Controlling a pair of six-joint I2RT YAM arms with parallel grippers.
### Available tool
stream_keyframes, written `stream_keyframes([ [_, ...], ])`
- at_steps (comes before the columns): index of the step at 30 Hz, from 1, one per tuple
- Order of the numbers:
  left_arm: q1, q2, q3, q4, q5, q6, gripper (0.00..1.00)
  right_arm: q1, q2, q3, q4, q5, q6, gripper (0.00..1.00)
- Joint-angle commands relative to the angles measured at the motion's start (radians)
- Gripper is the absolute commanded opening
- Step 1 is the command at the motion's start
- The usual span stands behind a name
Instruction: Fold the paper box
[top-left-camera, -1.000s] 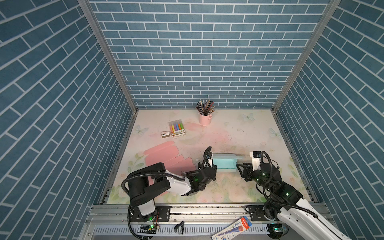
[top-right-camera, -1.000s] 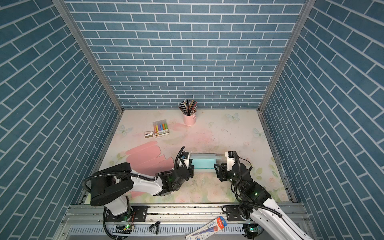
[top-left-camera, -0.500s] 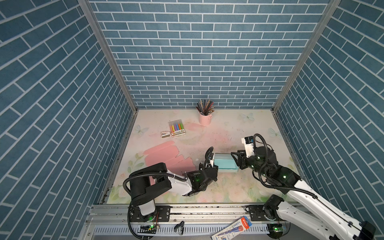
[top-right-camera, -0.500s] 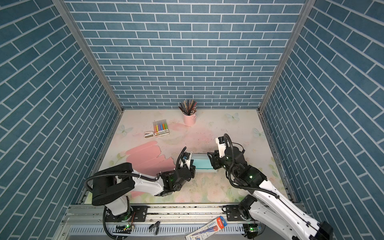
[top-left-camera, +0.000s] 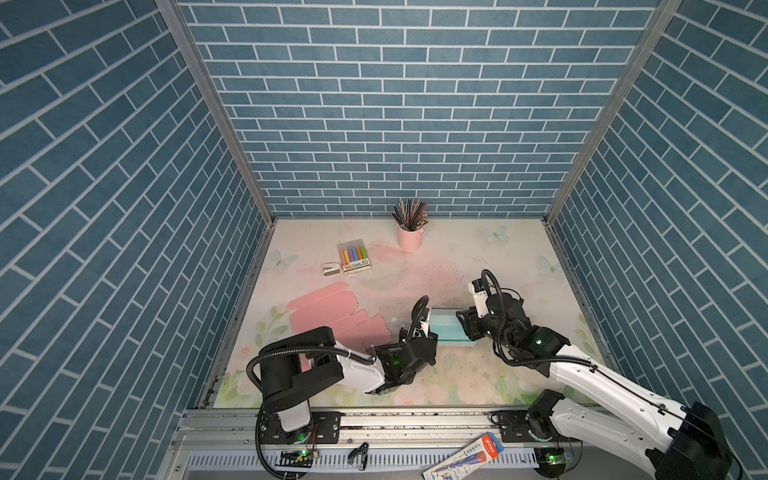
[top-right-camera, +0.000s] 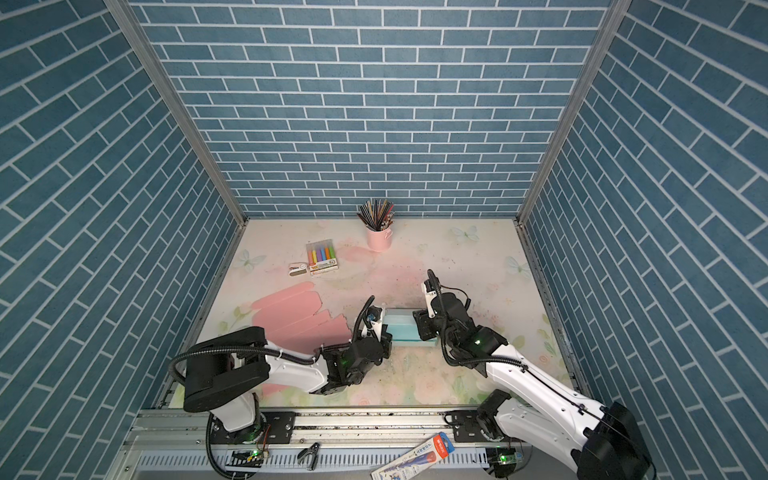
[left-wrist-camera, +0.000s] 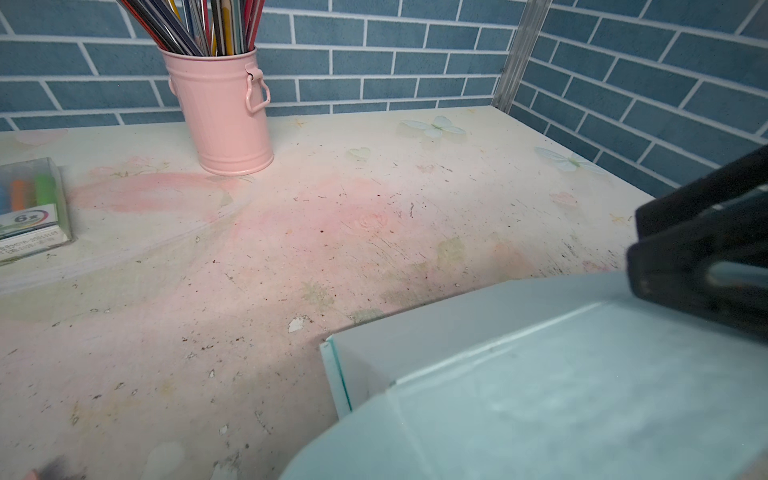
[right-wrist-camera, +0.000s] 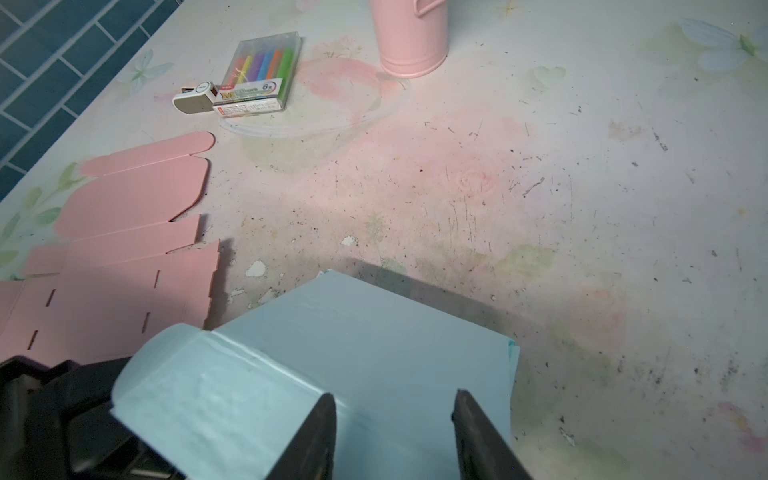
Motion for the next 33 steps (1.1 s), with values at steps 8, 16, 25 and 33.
stream_keyframes([
  [8,-0.038,-0.009,-0.016,-0.047,0.01,-0.056,0.17,0.004,-0.004,-0.058,0.042,0.028,0.008,0.47],
  [16,-0.065,-0.093,-0.024,-0.153,0.05,-0.126,0.57,0.004,-0.017,-0.093,0.042,0.024,0.019,0.47],
  [25,-0.087,-0.333,-0.076,-0.452,0.245,-0.241,0.78,0.004,-0.016,-0.11,0.037,0.02,0.026,0.46],
  [33,-0.081,-0.472,0.029,-0.717,0.374,-0.206,0.81,0.004,-0.02,-0.109,0.04,0.007,0.025,0.46],
])
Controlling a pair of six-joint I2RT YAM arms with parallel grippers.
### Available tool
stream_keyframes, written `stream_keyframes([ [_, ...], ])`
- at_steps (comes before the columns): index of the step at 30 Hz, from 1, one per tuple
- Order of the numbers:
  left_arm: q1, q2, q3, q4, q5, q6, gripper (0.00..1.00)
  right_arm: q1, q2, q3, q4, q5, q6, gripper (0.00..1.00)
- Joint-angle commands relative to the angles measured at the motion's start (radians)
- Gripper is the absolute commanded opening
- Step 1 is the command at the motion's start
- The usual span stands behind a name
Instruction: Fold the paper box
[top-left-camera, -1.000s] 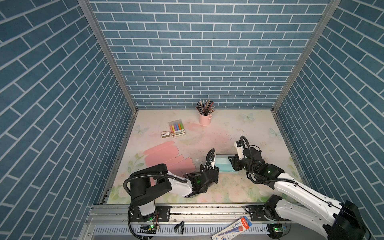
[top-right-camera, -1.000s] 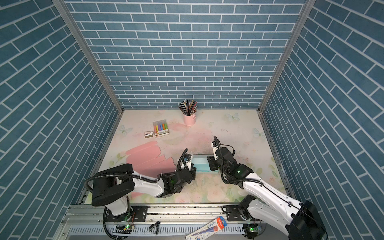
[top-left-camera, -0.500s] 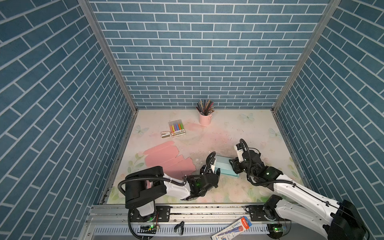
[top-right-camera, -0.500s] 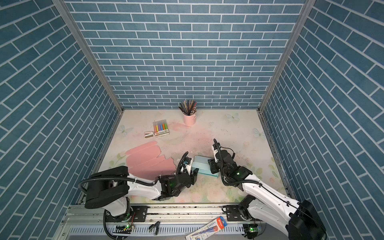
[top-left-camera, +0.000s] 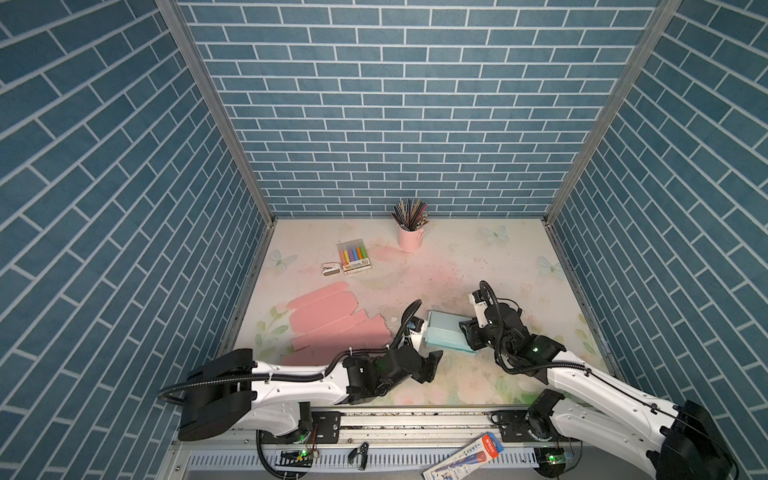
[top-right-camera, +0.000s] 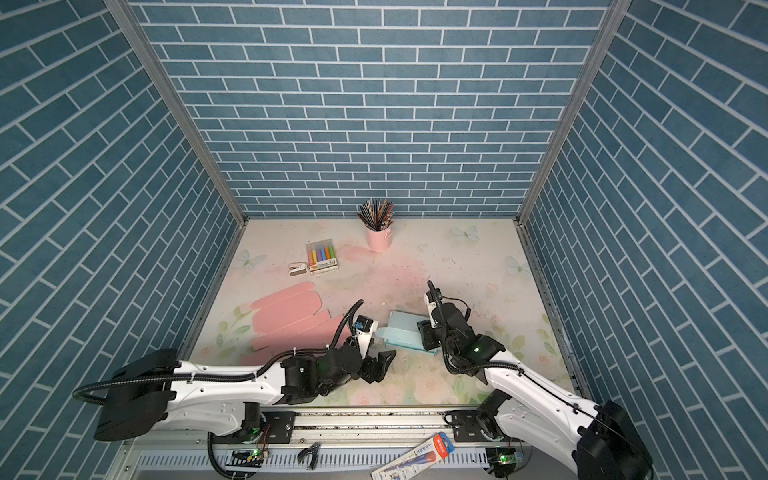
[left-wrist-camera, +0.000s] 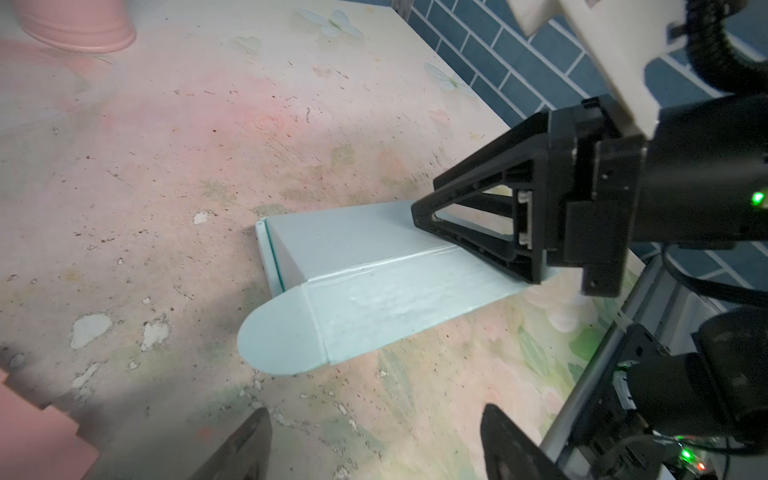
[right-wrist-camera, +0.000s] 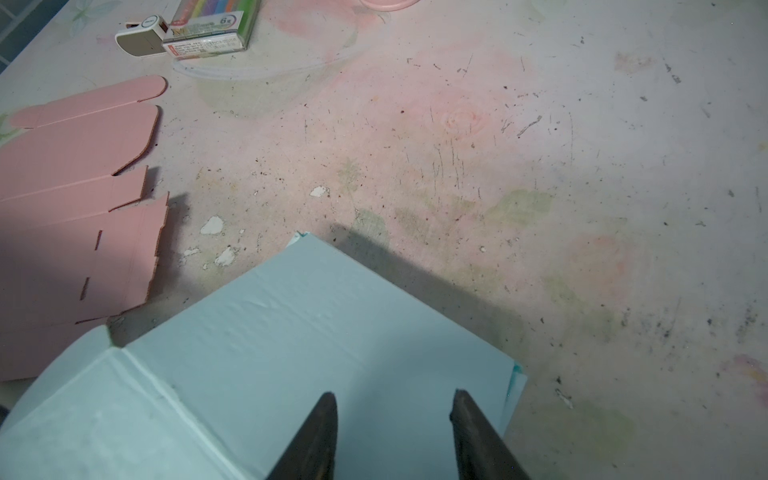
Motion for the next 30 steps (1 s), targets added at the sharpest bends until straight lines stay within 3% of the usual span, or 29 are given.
stream_keyframes([
  [1,0.009,-0.027,0.084,-0.196,0.025,-0.01,0.82,0.003,-0.007,-0.001,0.002,-0.004,0.022,0.46],
  [8,0.158,-0.05,0.119,-0.108,0.103,0.017,0.83,0.003,-0.036,-0.027,-0.007,0.0,0.032,0.45],
  [15,0.347,0.035,0.132,0.0,0.286,0.061,0.79,0.003,-0.052,-0.034,-0.014,-0.004,0.034,0.45],
  [24,0.368,0.261,0.191,0.065,0.354,0.087,0.64,0.01,-0.04,-0.04,-0.012,-0.02,0.044,0.45],
  [30,0.374,0.321,0.179,0.094,0.358,0.086,0.57,0.014,-0.041,-0.053,-0.005,-0.026,0.061,0.45],
])
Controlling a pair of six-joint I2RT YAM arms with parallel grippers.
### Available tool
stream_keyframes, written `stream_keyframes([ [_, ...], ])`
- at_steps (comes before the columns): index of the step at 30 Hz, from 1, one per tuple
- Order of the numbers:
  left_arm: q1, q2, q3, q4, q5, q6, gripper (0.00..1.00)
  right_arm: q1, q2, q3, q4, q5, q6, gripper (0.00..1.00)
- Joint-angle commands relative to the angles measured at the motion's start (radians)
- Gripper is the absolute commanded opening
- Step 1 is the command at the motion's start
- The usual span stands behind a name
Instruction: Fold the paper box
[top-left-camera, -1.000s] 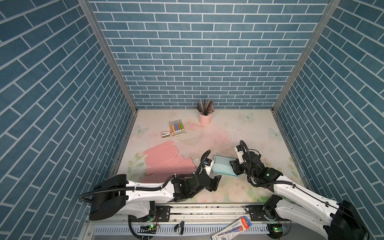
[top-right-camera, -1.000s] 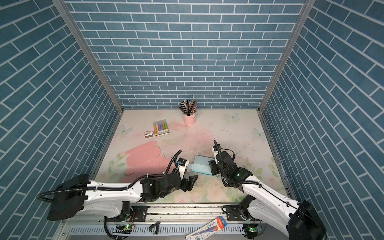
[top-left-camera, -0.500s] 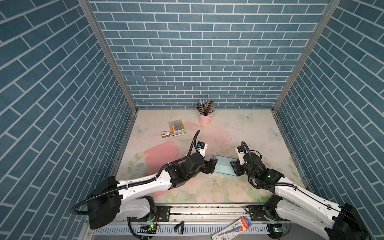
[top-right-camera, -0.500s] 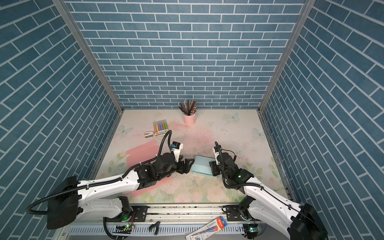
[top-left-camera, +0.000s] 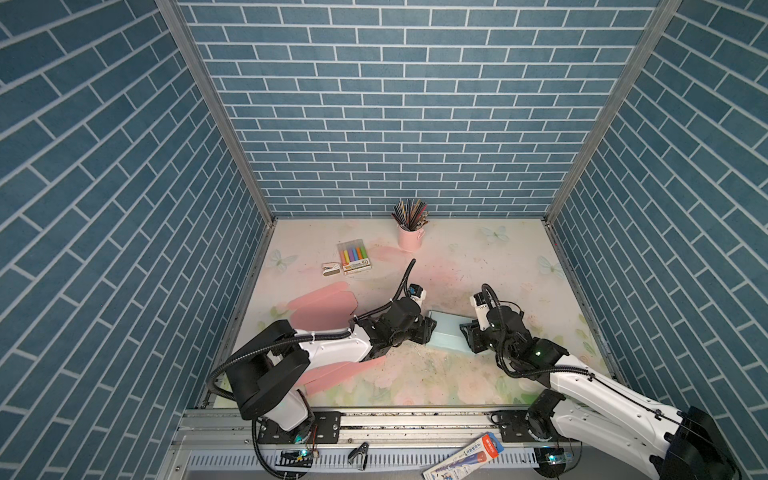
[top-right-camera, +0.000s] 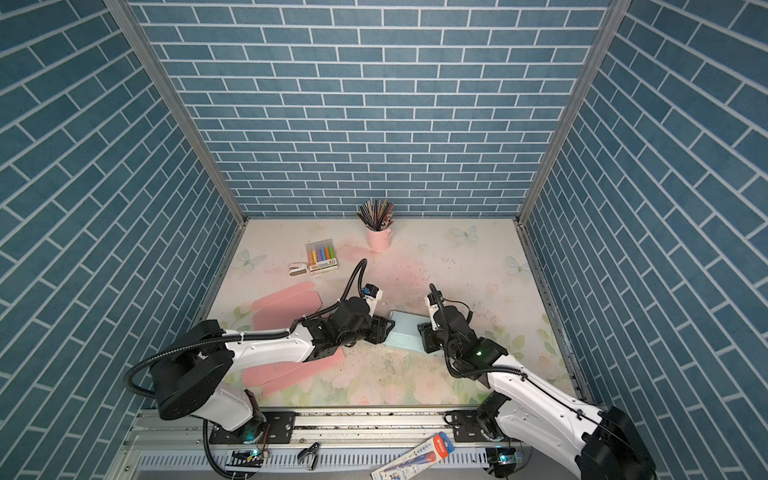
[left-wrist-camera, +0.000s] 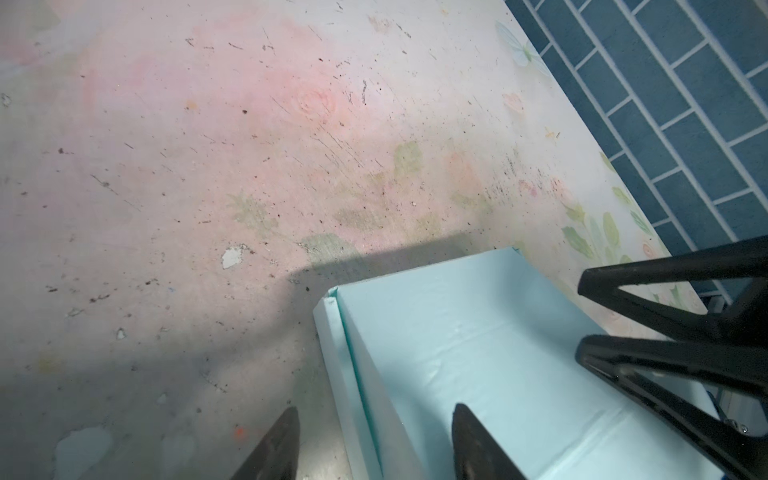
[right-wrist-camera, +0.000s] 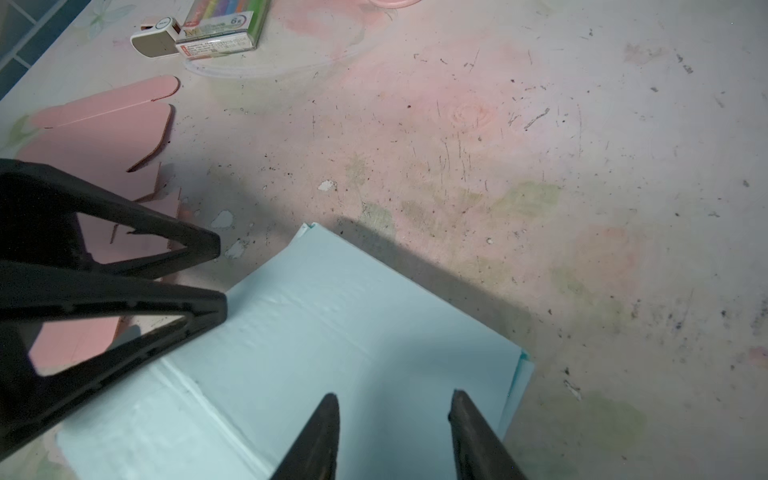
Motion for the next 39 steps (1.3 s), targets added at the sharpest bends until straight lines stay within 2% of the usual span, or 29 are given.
stream_keyframes([
  [1,0.01,0.026,0.01,0.04,0.012,0.005,0.56,0.007,0.0,-0.029,0.0,-0.01,0.039,0.45],
  [28,0.01,0.122,-0.032,0.115,0.042,-0.03,0.44,0.033,0.032,-0.065,0.018,0.0,0.091,0.44],
  [31,0.011,0.124,-0.04,0.118,0.042,-0.032,0.44,0.034,0.032,-0.065,0.018,-0.001,0.091,0.4],
  [39,0.011,0.128,-0.058,0.134,0.042,-0.041,0.42,0.038,0.036,-0.065,0.019,0.002,0.092,0.37],
])
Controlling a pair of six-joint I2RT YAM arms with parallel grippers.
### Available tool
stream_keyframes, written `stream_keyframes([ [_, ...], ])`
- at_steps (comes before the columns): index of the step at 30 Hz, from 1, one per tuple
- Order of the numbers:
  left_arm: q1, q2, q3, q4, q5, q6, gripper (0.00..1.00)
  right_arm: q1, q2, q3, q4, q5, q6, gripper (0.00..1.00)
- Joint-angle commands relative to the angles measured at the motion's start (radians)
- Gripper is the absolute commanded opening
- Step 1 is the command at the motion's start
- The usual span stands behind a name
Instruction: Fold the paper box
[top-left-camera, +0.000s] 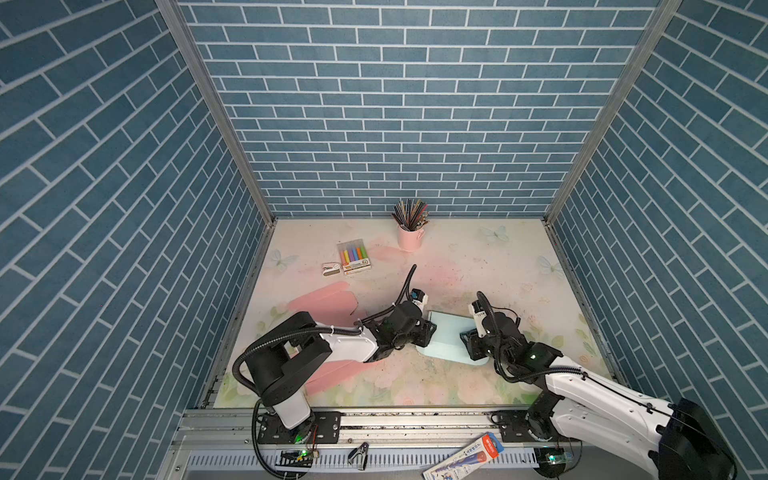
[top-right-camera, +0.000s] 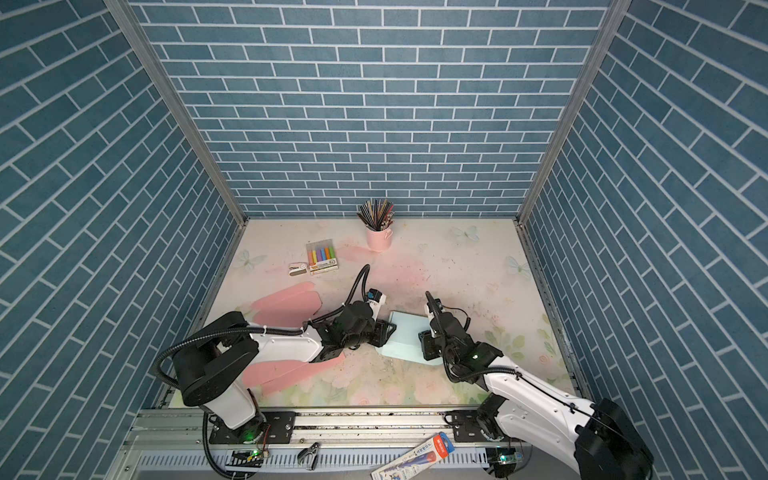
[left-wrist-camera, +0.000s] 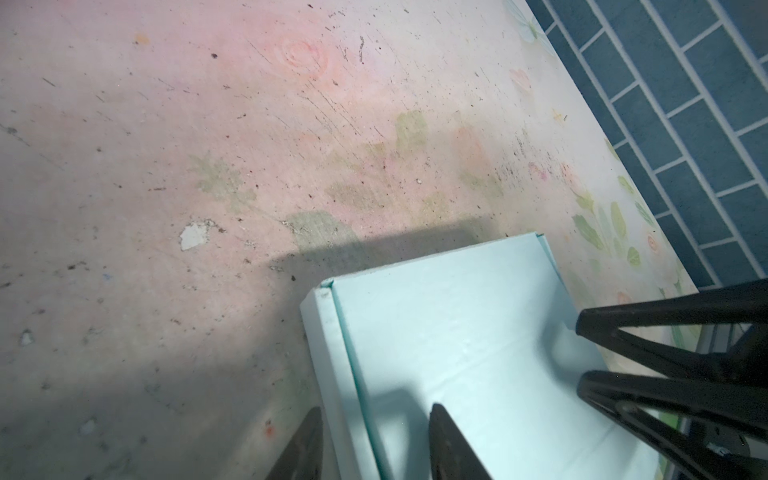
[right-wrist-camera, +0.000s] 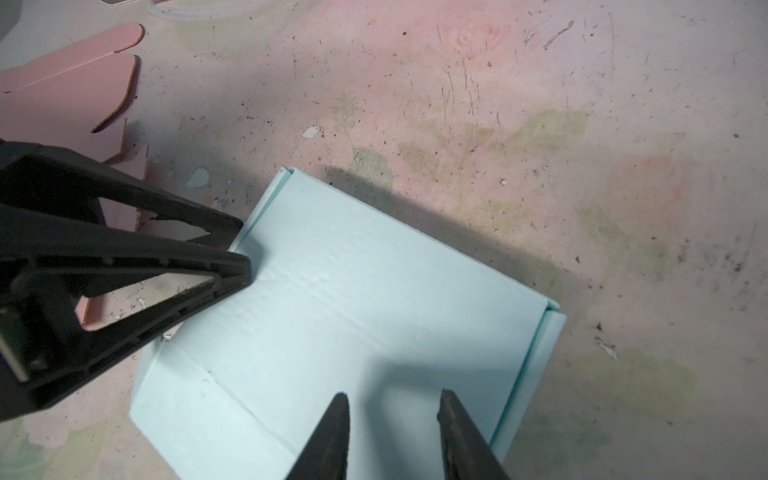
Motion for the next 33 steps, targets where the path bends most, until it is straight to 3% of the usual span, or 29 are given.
stream_keyframes([
  [1,0.005,0.022,-0.026,-0.002,-0.006,-0.011,0.41,0.008,0.006,-0.011,0.003,0.005,0.026,0.37],
  [17,0.005,0.022,-0.027,0.0,-0.003,-0.009,0.41,0.011,0.01,0.015,-0.023,0.01,0.025,0.35],
  [26,0.003,-0.03,0.012,-0.047,-0.035,0.031,0.49,0.029,-0.074,0.08,-0.129,0.019,0.051,0.48],
  [33,-0.058,-0.142,0.026,-0.191,-0.179,0.094,0.57,0.067,-0.131,0.092,-0.206,0.001,0.135,0.56],
])
